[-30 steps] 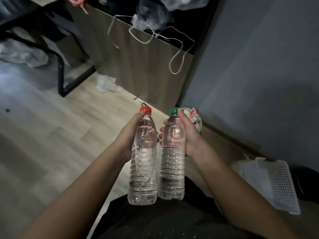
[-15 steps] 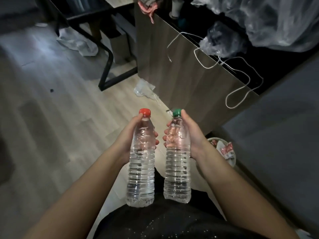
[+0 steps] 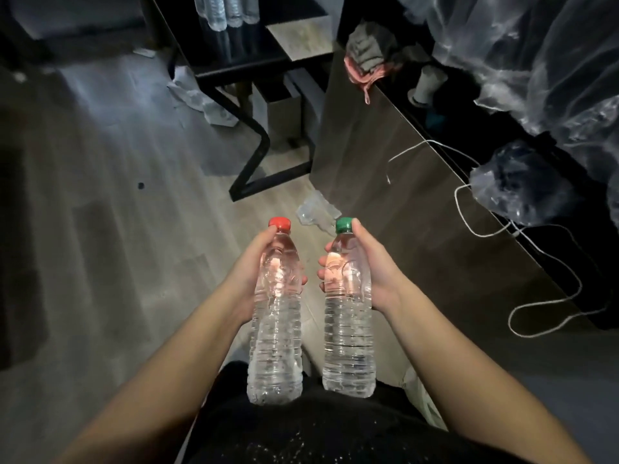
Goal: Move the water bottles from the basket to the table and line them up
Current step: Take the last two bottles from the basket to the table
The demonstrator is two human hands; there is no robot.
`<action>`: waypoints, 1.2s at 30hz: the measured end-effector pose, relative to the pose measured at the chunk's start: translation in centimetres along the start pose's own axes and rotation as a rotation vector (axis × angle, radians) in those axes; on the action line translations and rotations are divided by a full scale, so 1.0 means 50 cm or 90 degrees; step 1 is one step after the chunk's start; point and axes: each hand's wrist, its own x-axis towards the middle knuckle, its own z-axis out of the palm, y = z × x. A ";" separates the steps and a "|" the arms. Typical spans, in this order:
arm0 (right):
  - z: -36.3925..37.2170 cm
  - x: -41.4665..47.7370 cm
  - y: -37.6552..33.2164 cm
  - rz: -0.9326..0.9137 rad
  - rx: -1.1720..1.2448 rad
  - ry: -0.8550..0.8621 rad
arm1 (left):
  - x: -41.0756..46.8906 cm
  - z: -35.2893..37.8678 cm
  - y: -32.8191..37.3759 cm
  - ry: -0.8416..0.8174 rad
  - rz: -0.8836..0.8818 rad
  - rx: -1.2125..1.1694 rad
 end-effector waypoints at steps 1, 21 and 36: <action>0.011 0.019 -0.012 0.003 0.005 -0.002 | 0.015 -0.009 0.018 0.000 -0.002 -0.001; 0.511 0.485 -0.144 -0.044 0.065 0.082 | 0.226 -0.431 0.587 -0.038 -0.063 -0.011; 0.706 0.799 -0.327 -0.052 0.051 0.041 | 0.417 -0.598 0.892 -0.099 -0.035 0.012</action>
